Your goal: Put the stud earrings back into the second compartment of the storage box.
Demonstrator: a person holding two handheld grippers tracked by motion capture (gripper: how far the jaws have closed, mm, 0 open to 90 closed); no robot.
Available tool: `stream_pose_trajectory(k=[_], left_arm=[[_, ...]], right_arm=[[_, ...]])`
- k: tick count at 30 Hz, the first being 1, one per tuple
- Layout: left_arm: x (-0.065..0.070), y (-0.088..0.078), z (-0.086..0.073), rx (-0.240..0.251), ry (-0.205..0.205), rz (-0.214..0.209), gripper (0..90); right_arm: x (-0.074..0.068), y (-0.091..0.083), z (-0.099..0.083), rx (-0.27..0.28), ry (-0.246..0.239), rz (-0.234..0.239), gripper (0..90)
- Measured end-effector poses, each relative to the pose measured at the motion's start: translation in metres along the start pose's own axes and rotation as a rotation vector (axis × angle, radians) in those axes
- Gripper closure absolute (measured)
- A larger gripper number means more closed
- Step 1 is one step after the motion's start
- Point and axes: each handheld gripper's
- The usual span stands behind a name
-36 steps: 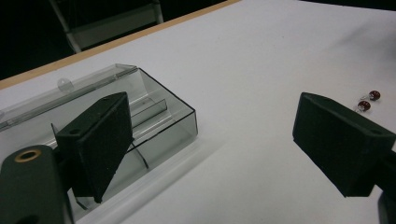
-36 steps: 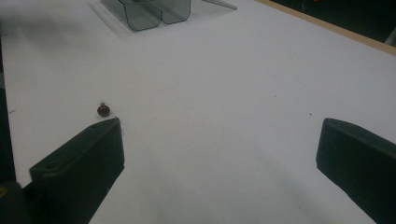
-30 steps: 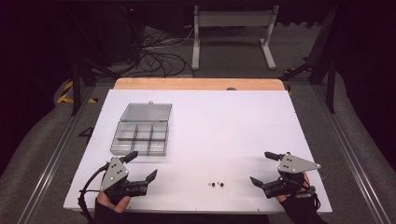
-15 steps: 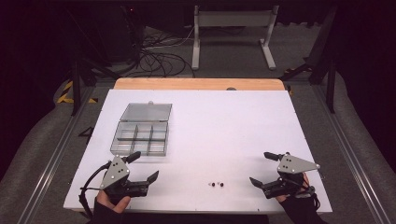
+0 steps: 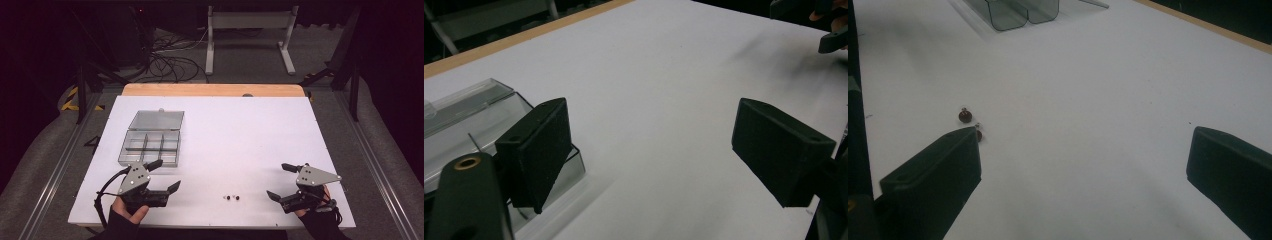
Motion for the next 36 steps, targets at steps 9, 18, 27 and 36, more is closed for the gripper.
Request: stream_pose_trajectory(k=[9,18,27,36], left_arm=[[0.009,0.017,0.009,-0.019,0.022,-0.036,18.5],[0.022,0.043,0.023,-0.03,0.037,-0.114,21.0],[0.036,0.067,0.034,-0.047,0.052,-0.167,22.6],[0.054,0.087,0.042,-0.063,0.074,-0.208,22.3]], right_arm=[[0.0,0.0,0.0,-0.003,0.005,0.004,1.4],[0.0,0.001,0.0,0.0,0.01,0.019,1.2],[0.001,0.001,-0.001,0.001,0.014,0.026,1.0],[0.0,0.001,-0.001,0.003,0.012,0.036,0.9]])
Point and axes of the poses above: each handheld gripper's, and its own axes: y roughly forward along the jaws, z roughly out of its top, x roughly to its right, and after that the axes turned 4 degrees about x, right-handed
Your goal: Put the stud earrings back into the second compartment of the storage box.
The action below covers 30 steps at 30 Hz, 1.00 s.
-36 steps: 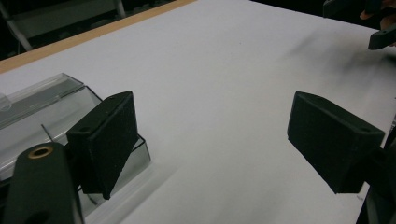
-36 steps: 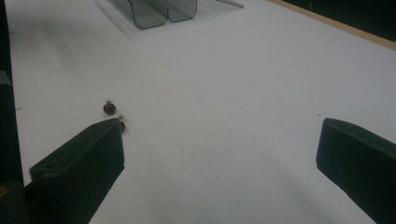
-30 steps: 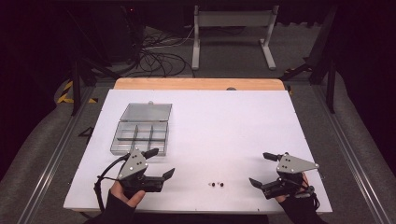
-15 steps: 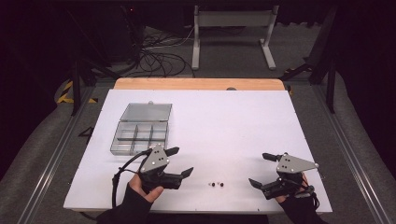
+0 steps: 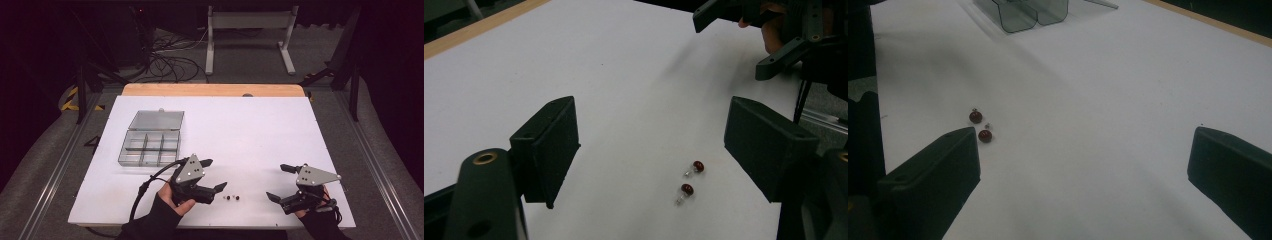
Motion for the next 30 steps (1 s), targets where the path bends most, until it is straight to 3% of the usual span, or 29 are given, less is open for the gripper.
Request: stream_pose_trajectory(k=[3,6,12,15,23,30], left_arm=[[0.002,0.004,0.001,-0.006,-0.015,-0.023,22.3],[0.002,0.005,0.001,-0.034,-0.071,-0.097,22.3],[0.004,0.01,-0.001,-0.073,-0.044,-0.096,26.8],[0.003,0.014,-0.003,-0.125,-0.038,-0.118,33.0],[0.001,0.032,-0.009,-0.268,-0.069,-0.184,37.7],[0.0,0.048,-0.014,-0.342,-0.077,-0.21,44.7]], right_arm=[[0.001,0.0,0.0,0.002,0.002,0.002,0.9],[0.001,0.0,0.0,0.003,0.004,0.008,0.9],[0.0,0.0,0.0,-0.001,0.0,0.014,0.9],[0.0,0.0,0.0,0.0,-0.001,0.015,0.9],[-0.001,0.001,0.0,-0.001,-0.001,0.025,0.9],[-0.001,0.002,0.0,-0.006,0.0,0.031,0.9]])
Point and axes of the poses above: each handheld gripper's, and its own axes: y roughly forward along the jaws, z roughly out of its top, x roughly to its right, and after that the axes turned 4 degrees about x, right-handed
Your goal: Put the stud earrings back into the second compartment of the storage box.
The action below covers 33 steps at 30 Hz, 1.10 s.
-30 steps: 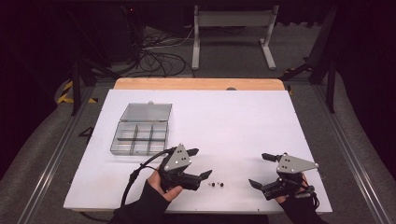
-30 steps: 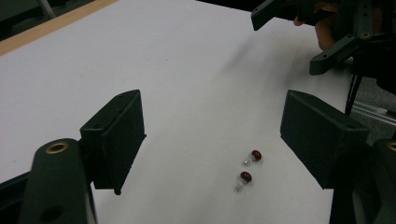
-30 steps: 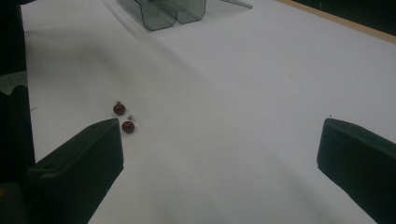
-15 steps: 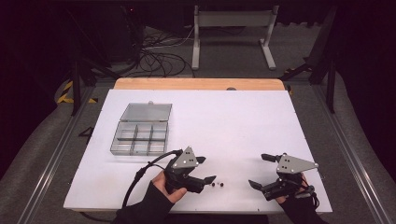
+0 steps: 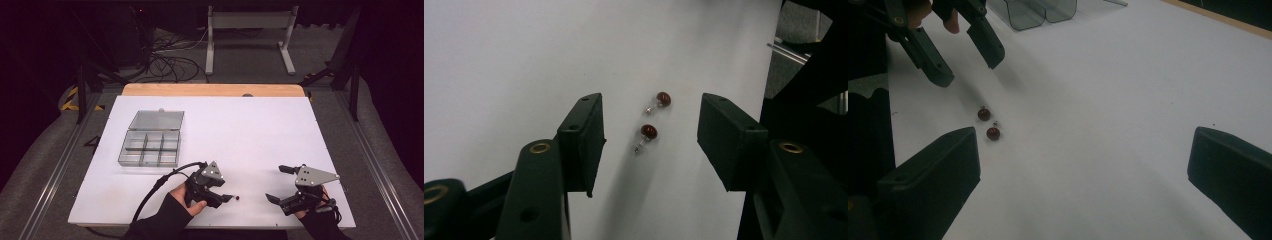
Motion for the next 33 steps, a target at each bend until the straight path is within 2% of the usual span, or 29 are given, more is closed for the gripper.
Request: stream_pose_trajectory(k=[5,11,17,28,33], left_arm=[[0.001,0.009,0.001,-0.041,0.002,-0.005,47.5],[0.004,0.018,0.002,-0.102,0.039,0.032,53.4],[0.008,0.026,0.004,-0.151,0.074,0.045,60.5],[0.006,0.033,0.005,-0.175,0.08,0.046,75.0],[0.005,0.033,0.005,-0.177,0.082,0.048,77.8]], right_arm=[[0.0,0.001,0.0,-0.005,-0.002,0.002,0.9],[0.0,0.001,0.0,-0.008,-0.002,0.005,0.9],[0.0,0.002,-0.001,-0.011,-0.001,0.007,0.9],[0.0,0.002,-0.001,-0.012,0.001,0.016,0.8],[0.0,0.003,-0.001,-0.01,0.005,0.025,0.8]])
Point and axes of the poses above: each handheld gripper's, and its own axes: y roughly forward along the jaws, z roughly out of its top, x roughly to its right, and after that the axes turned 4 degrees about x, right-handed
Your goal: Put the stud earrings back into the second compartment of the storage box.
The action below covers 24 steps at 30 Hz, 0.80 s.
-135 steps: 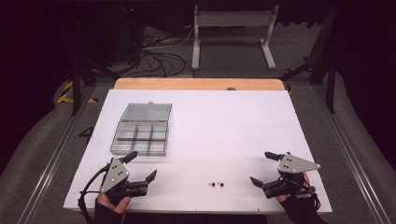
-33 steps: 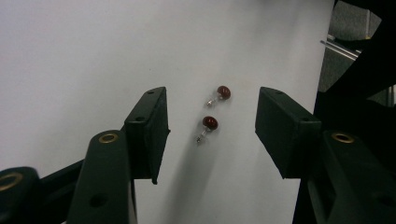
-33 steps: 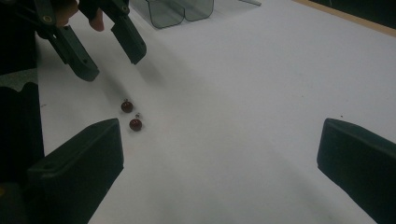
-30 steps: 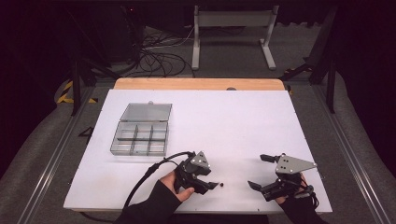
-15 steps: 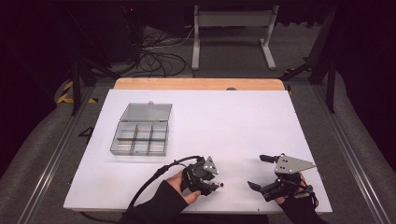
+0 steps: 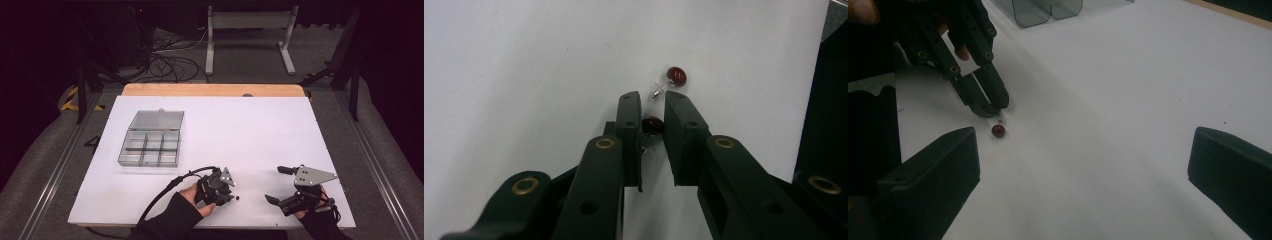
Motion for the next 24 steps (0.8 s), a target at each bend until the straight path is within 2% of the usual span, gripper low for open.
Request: stream_pose_trajectory(k=[9,19,24], left_arm=[[0.0,-0.002,0.001,-0.006,0.012,0.004,78.9],[0.002,-0.021,0.004,0.059,0.019,0.013,78.9],[0.0,-0.033,0.002,0.11,0.027,0.025,78.9]], right_arm=[[0.001,0.0,0.0,-0.001,0.004,-0.001,0.8],[0.001,0.0,0.0,-0.004,0.003,0.0,0.8],[0.001,0.0,-0.001,-0.003,0.004,-0.001,0.8]])
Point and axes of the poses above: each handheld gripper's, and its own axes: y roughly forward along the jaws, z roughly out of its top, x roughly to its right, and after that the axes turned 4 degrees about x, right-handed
